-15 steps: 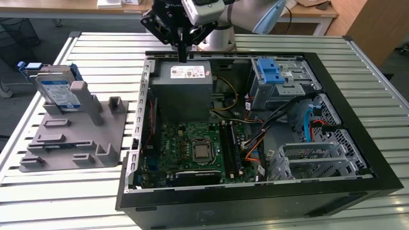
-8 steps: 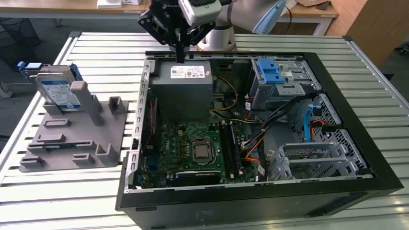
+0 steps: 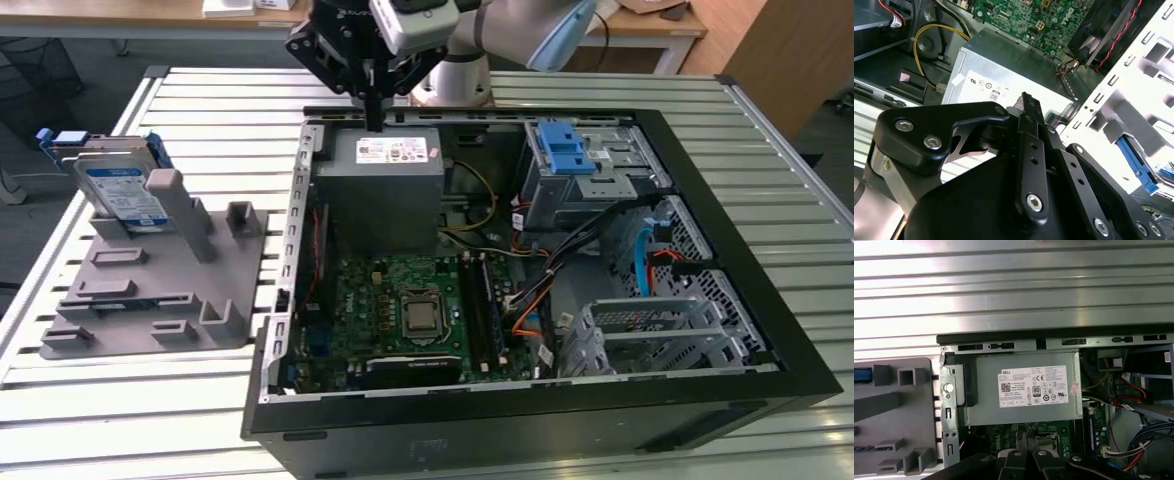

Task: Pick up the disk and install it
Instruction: 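Reach for the disk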

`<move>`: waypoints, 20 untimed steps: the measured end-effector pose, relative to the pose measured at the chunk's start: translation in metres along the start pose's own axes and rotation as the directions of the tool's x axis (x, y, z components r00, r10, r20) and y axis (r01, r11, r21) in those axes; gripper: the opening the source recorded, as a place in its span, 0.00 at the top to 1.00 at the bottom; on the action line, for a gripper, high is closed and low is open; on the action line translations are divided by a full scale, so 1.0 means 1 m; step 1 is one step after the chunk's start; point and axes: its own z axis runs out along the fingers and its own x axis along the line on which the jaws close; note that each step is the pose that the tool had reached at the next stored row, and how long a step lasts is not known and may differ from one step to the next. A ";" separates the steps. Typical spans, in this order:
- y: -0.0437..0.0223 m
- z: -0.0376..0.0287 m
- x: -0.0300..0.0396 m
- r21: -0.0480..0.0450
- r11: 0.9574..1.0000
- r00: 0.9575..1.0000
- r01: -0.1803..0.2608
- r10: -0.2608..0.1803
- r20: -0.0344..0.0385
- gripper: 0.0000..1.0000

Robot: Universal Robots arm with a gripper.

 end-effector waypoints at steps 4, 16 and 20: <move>-0.0001 0.0001 0.0007 0.000 1.000 1.000 0.000 0.000 0.000 0.89; -0.0002 0.0008 0.0026 0.000 1.000 1.000 0.000 0.000 -0.001 0.89; -0.0003 0.0010 0.0032 0.000 1.000 1.000 0.000 0.000 -0.001 0.89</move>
